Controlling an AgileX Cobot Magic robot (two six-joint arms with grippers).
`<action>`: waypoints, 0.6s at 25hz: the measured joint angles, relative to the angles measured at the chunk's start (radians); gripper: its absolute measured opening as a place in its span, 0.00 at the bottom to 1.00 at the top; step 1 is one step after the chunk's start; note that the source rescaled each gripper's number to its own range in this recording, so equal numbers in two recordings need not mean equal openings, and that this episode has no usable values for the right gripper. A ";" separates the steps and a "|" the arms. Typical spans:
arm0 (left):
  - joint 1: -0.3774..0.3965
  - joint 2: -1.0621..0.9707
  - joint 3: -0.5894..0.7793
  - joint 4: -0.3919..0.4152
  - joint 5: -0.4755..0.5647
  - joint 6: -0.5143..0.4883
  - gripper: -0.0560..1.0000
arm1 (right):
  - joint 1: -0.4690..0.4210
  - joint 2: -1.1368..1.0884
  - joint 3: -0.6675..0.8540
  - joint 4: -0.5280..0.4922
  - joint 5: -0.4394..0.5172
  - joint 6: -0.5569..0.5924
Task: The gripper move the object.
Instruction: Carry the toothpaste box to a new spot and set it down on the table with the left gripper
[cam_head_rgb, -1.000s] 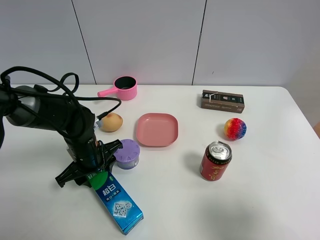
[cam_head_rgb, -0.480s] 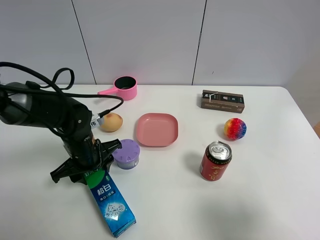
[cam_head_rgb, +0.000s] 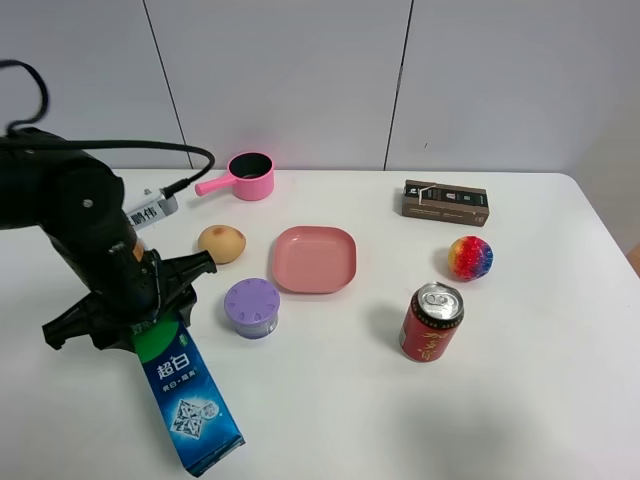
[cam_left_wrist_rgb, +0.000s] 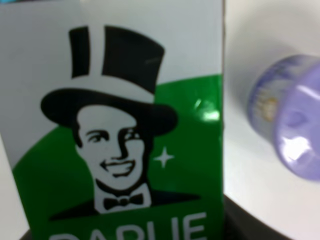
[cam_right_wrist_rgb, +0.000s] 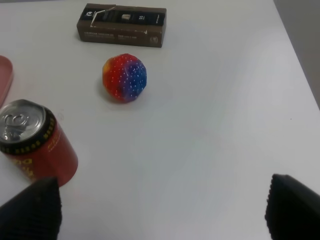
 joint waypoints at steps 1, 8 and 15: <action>0.000 -0.041 0.000 0.000 0.005 0.023 0.05 | 0.000 0.000 0.000 0.000 0.000 0.000; 0.000 -0.292 -0.004 -0.057 0.012 0.249 0.05 | 0.000 0.000 0.000 0.000 0.000 0.000; -0.014 -0.315 -0.140 -0.094 0.073 0.398 0.05 | 0.000 0.000 0.000 0.000 0.000 0.000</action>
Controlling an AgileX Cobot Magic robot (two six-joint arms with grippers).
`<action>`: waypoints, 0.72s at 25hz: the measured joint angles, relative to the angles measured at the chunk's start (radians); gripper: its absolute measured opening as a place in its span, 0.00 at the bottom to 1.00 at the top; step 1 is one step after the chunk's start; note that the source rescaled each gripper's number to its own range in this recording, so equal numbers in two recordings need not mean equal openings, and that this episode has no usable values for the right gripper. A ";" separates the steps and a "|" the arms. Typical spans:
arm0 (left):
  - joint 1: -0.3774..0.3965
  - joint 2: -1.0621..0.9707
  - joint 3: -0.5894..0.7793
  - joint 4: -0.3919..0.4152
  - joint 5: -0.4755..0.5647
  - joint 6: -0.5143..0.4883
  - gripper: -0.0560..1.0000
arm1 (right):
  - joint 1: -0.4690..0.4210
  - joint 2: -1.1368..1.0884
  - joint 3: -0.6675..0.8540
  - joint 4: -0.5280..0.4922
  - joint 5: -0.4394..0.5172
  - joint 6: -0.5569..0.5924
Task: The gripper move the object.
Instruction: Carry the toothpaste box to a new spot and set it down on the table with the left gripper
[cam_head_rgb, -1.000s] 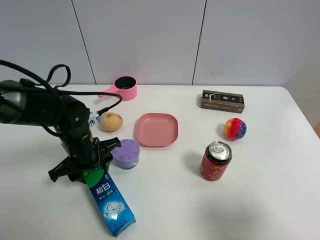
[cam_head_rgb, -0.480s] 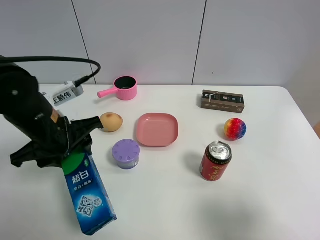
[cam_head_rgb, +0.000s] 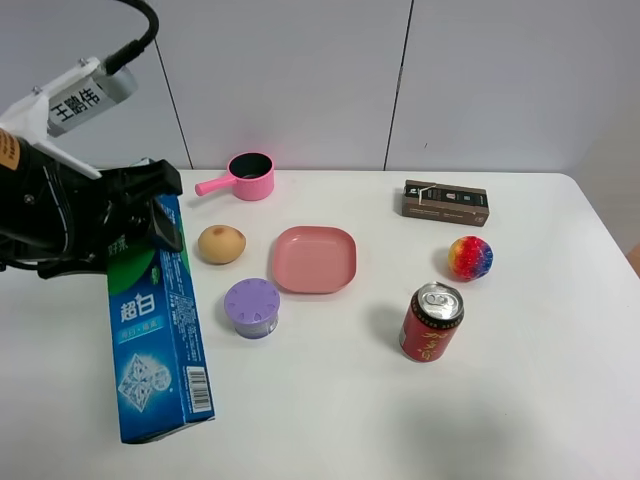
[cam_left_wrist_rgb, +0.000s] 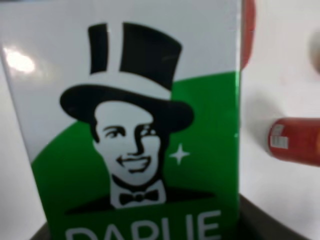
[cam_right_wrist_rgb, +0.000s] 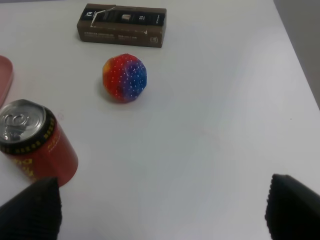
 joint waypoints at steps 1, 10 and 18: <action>-0.011 0.012 -0.020 0.005 0.015 0.017 0.05 | 0.000 0.000 0.000 0.000 0.000 0.000; -0.214 0.212 -0.226 0.101 0.111 0.148 0.05 | 0.000 0.000 0.000 0.000 0.000 0.000; -0.383 0.384 -0.445 0.123 0.133 0.310 0.05 | 0.000 0.000 0.000 0.000 0.000 0.000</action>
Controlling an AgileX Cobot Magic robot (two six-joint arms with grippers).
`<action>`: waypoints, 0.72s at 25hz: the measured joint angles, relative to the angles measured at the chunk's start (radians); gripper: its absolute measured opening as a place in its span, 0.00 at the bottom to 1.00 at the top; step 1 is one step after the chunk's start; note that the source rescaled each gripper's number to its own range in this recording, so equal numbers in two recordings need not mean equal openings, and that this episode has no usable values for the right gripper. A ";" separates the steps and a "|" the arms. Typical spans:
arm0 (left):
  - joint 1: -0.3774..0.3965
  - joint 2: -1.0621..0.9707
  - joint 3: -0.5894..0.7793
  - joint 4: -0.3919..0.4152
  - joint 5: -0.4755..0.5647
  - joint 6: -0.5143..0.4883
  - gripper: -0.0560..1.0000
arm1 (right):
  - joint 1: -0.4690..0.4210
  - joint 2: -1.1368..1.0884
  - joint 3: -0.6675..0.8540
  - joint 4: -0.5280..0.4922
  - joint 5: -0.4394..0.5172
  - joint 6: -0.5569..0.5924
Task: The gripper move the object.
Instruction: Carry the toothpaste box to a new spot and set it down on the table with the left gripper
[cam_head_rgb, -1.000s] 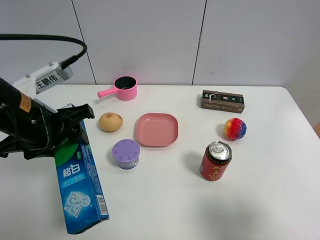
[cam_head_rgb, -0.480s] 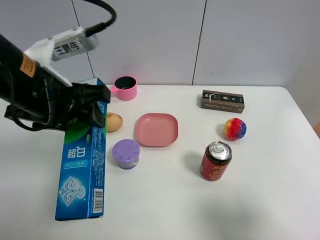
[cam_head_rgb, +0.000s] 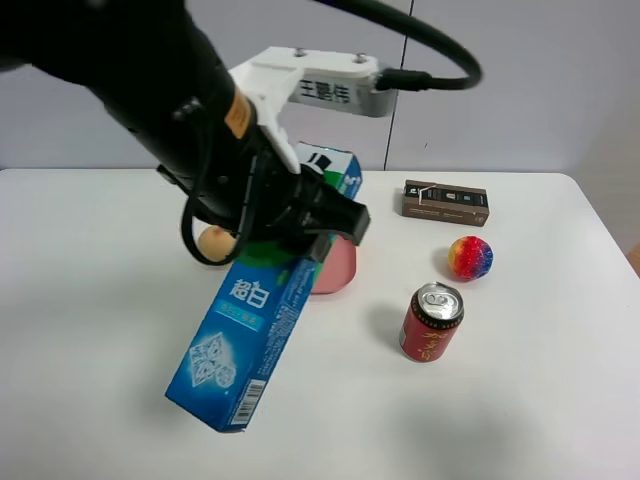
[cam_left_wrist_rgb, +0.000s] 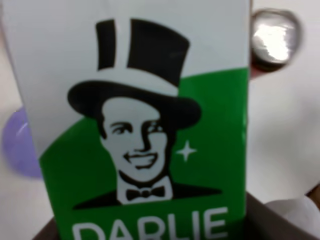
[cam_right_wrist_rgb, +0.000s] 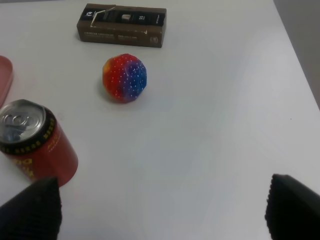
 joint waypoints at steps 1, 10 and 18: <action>-0.013 0.021 -0.029 0.000 0.007 0.014 0.05 | 0.000 0.000 0.000 0.000 0.000 0.000; -0.124 0.249 -0.308 -0.035 0.083 0.142 0.05 | 0.000 0.000 0.000 0.000 0.000 0.000; -0.249 0.357 -0.460 -0.039 0.099 0.208 0.05 | 0.000 0.000 0.000 0.000 0.000 0.000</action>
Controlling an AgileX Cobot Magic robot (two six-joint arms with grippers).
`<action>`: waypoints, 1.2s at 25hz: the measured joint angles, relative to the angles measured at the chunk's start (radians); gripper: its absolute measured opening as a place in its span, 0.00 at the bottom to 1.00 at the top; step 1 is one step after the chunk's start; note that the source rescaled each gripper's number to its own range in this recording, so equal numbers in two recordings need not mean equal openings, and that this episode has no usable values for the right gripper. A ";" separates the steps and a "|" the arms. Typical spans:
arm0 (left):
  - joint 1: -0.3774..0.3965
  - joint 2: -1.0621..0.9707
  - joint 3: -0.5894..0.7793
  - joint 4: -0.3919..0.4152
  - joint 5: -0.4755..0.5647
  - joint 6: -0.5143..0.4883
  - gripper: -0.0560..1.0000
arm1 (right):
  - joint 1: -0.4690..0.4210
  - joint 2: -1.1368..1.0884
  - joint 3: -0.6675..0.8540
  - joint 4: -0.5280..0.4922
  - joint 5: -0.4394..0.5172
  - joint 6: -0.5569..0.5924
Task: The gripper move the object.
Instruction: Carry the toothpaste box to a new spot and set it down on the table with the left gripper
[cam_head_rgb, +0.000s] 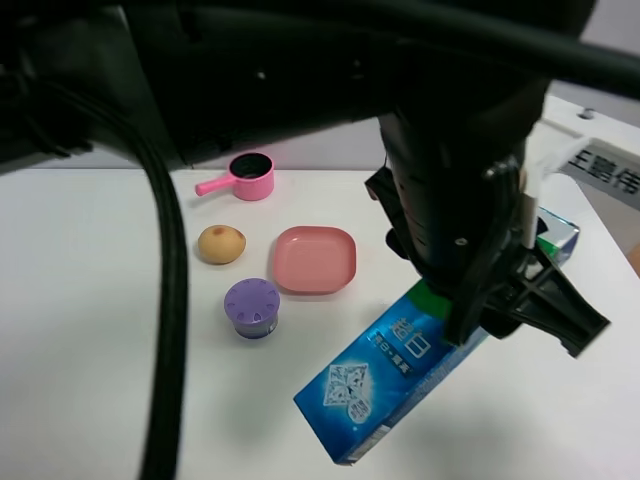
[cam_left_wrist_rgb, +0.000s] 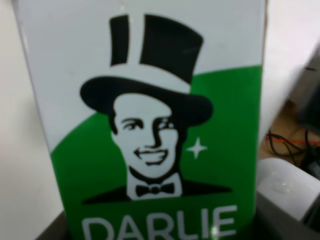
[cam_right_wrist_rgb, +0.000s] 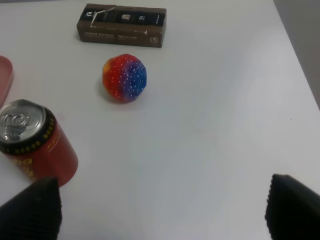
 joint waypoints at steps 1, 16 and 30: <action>-0.007 0.004 -0.002 0.001 -0.008 0.000 0.05 | 0.000 0.000 0.000 0.000 0.000 0.000; -0.010 0.014 -0.003 0.128 -0.019 -0.228 0.05 | 0.000 0.000 0.000 0.000 0.000 0.000; -0.035 0.022 -0.004 0.076 -0.176 -0.098 0.05 | 0.000 0.000 0.000 0.000 0.000 0.000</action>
